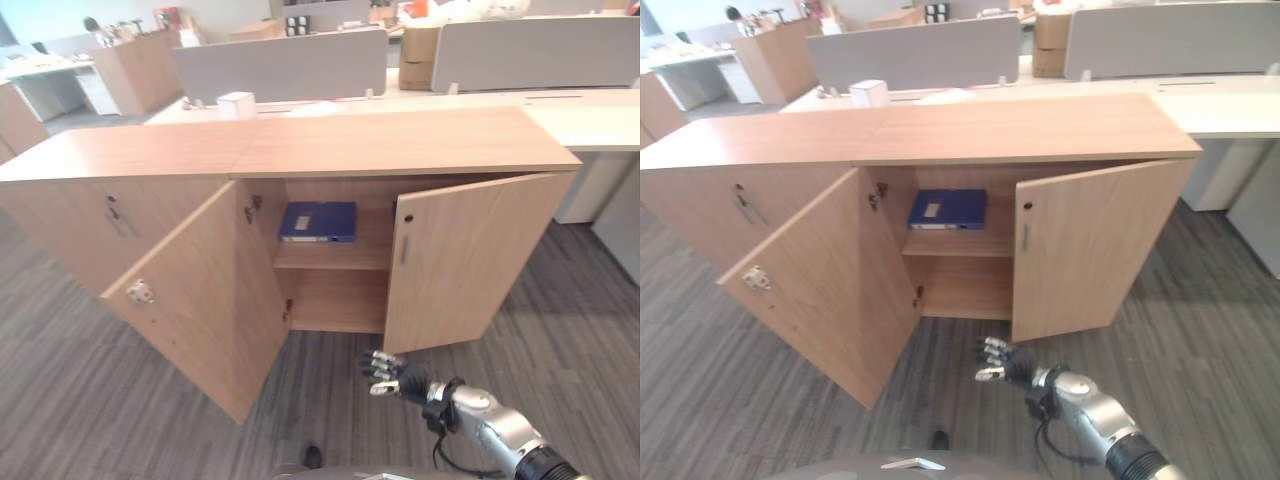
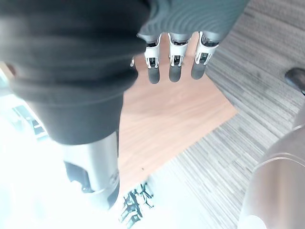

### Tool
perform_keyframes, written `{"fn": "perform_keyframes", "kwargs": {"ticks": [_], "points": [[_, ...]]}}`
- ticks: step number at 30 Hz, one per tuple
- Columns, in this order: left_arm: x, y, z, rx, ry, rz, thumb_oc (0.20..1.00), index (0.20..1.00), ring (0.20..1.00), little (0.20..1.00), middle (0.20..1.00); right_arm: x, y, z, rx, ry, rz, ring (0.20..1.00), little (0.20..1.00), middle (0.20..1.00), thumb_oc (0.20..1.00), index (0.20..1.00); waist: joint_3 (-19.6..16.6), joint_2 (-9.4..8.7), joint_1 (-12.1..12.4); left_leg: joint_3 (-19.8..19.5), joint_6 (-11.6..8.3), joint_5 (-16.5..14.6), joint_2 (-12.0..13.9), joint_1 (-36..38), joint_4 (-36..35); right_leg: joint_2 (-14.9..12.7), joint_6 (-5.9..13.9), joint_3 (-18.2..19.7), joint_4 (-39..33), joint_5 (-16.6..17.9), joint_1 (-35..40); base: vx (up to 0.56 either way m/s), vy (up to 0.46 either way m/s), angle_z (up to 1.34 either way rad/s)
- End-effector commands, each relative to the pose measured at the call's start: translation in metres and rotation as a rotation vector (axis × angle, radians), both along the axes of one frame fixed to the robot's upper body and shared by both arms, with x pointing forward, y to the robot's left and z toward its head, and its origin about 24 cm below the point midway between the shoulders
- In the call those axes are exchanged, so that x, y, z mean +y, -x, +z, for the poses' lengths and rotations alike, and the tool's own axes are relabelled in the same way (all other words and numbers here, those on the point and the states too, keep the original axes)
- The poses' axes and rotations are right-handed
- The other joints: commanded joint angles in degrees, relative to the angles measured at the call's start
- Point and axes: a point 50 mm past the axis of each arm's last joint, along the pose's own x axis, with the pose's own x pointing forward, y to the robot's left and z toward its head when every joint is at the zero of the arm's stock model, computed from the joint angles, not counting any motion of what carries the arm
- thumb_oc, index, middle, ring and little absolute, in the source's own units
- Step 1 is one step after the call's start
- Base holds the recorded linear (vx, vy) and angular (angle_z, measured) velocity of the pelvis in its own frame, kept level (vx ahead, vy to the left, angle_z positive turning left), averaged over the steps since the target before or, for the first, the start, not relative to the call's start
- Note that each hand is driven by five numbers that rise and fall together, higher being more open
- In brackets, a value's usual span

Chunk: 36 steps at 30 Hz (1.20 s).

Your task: Put the empty folder in the office cabinet

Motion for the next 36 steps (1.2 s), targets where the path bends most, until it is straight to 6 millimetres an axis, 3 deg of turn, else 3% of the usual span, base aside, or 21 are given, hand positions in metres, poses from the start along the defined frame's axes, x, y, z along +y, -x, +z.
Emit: {"fn": "perform_keyframes", "kwargs": {"ticks": [1, 3, 5, 6, 8, 10, 11, 13, 20, 25, 30, 33, 35, 36], "points": [[0.033, 0.004, 0.02, 0.046, -0.112, -0.026, 1.0, 1.0, 1.0, 1.0, 1.0, 0.001, -0.021, 0.014, -0.077, -0.078, -0.081, 1.0, 1.0, 1.0, 1.0, 1.0, 2.2, -2.34, 0.4, 0.8, 1.32, -4.9, -0.3, 2.9, -0.3, 1.2, -0.69, 0.6, 0.8, -3.4, 0.4, 0.0, 0.001, 0.32], [0.028, 0.0, 0.016, 0.017, -0.121, 0.02, 1.0, 1.0, 1.0, 1.0, 1.0, -0.012, 0.002, -0.012, 0.039, -0.069, -0.252, 1.0, 1.0, 1.0, 1.0, 1.0, 2.3, -2.8, -0.9, 1.1, 1.05, -5.0, 0.1, 3.4, -0.3, 1.4, -0.87, 1.1, 1.2, -3.8, 0.5, 0.0, 0.002, 0.08], [0.026, -0.001, 0.014, 0.002, -0.124, 0.037, 1.0, 1.0, 1.0, 1.0, 1.0, -0.016, 0.007, -0.021, 0.079, -0.057, -0.306, 1.0, 1.0, 1.0, 1.0, 1.0, 2.2, -2.99, -1.2, 1.1, 1.0, -5.0, 0.2, 3.5, -0.3, 1.4, -0.92, 1.2, 1.3, -3.8, 0.5, 0.0, -0.003, -0.04], [0.017, -0.004, 0.008, -0.019, -0.114, 0.067, 1.0, 1.0, 1.0, 1.0, 1.0, -0.035, 0.02, -0.044, 0.166, 0.03, -0.461, 1.0, 1.0, 1.0, 1.0, 1.0, 2.0, -3.17, -1.7, 1.1, 0.96, -5.1, 0.3, 3.7, -0.3, 1.5, -0.99, 1.3, 1.4, -4.0, 0.6, 0.01, -0.012, -0.15], [0.005, -0.012, 0.0, -0.048, -0.092, 0.089, 1.0, 1.0, 1.0, 1.0, 1.0, -0.048, 0.04, -0.069, 0.291, 0.142, -0.565, 1.0, 1.0, 1.0, 1.0, 1.0, 1.7, -3.46, -2.3, 1.2, 0.91, -5.1, 0.4, 3.9, -0.3, 1.7, -1.15, 1.5, 1.5, -4.3, 0.7, 0.01, -0.009, -0.08], [-0.008, -0.022, -0.009, -0.073, -0.064, 0.101, 1.0, 1.0, 1.0, 1.0, 1.0, -0.073, 0.067, -0.091, 0.414, 0.337, -0.672, 1.0, 1.0, 1.0, 1.0, 1.0, 1.5, -3.6, -2.7, 1.1, 0.85, -5.3, 0.7, 4.6, -0.3, 2.0, -1.39, 1.6, 1.6, -4.7, 1.3, 0.02, -0.025, -0.03], [-0.008, -0.022, -0.009, -0.074, -0.064, 0.1, 1.0, 1.0, 1.0, 1.0, 1.0, -0.073, 0.066, -0.091, 0.412, 0.337, -0.673, 1.0, 1.0, 1.0, 1.0, 1.0, 1.4, -3.62, -2.7, 1.1, 0.9, -5.2, 0.6, 4.4, -0.3, 2.0, -1.38, 1.6, 1.5, -4.6, 1.2, 0.0, 0.0, 0.0], [-0.017, -0.034, -0.015, -0.062, -0.048, 0.097, 1.0, 1.0, 1.0, 1.0, 1.0, -0.099, 0.095, -0.105, 0.569, 0.532, -0.797, 1.0, 1.0, 1.0, 1.0, 1.0, 0.7, -3.89, -3.3, 0.8, 0.93, -5.3, 0.7, 4.7, -0.3, 2.3, -1.58, 1.5, 1.5, -5.0, 1.7, 0.04, -0.035, -0.01], [-0.008, -0.044, -0.012, -0.052, -0.08, 0.101, 1.0, 1.0, 1.0, 1.0, 1.0, -0.139, 0.133, -0.103, 0.734, 0.722, -0.934, 1.0, 1.0, 1.0, 1.0, 1.0, 0.0, -4.0, -3.9, 0.1, 0.82, -5.6, 1.1, 5.7, -0.3, 3.0, -1.93, 1.3, 1.7, -5.9, 2.8, 0.04, -0.035, 0.06], [-0.001, -0.047, -0.009, -0.066, -0.101, 0.117, 1.0, 1.0, 1.0, 1.0, 1.0, -0.147, 0.136, -0.101, 0.748, 0.718, -0.995, 1.0, 1.0, 1.0, 1.0, 1.0, 0.3, -3.77, -4.2, -0.1, 0.66, -5.7, 1.4, 6.3, -0.3, 3.4, -2.15, 1.5, 2.1, -6.5, 3.2, 0.02, -0.047, -0.02], [0.015, -0.061, -0.003, -0.11, -0.153, 0.131, 1.0, 1.0, 1.0, 1.0, 1.0, -0.153, 0.121, -0.097, 0.704, 0.695, -1.067, 1.0, 1.0, 1.0, 1.0, 1.0, 2.9, -3.06, -4.2, -1.5, -0.51, -3.1, 2.1, 4.5, -0.3, 4.4, -2.85, 1.9, 3.3, -7.4, 1.8, -0.07, -0.033, 0.11], [0.014, -0.067, -0.004, -0.131, -0.166, 0.155, 1.0, 1.0, 1.0, 1.0, 1.0, -0.157, 0.106, -0.093, 0.661, 0.652, -1.152, 1.0, 1.0, 1.0, 1.0, 1.0, 5.1, -3.61, -3.8, -6.3, -2.38, -3.1, 3.1, 2.0, 0.5, 4.2, -3.31, 2.2, 4.6, -7.2, -1.8, -0.16, 0.042, 0.21], [0.015, -0.061, -0.002, -0.107, -0.204, 0.189, 1.0, 1.0, 1.0, 1.0, 1.0, -0.166, 0.102, -0.089, 0.64, 0.652, -1.209, 1.0, 1.0, 1.0, 1.0, 1.0, 6.2, -3.48, -4.8, -4.0, -2.26, -2.5, 7.1, 0.9, 1.4, 2.9, -2.53, 1.5, 5.1, -6.4, -3.7, -0.16, 0.192, 0.56], [0.015, -0.061, -0.002, -0.107, -0.203, 0.189, 1.0, 1.0, 1.0, 1.0, 1.0, -0.166, 0.102, -0.089, 0.64, 0.652, -1.209, 1.0, 1.0, 1.0, 1.0, 1.0, 6.2, -3.46, -4.8, -4.0, -2.26, -2.5, 7.2, 0.9, 1.3, 2.9, -2.54, 1.5, 5.1, -6.4, -3.7, -0.05, 0.218, 0.55]]}}
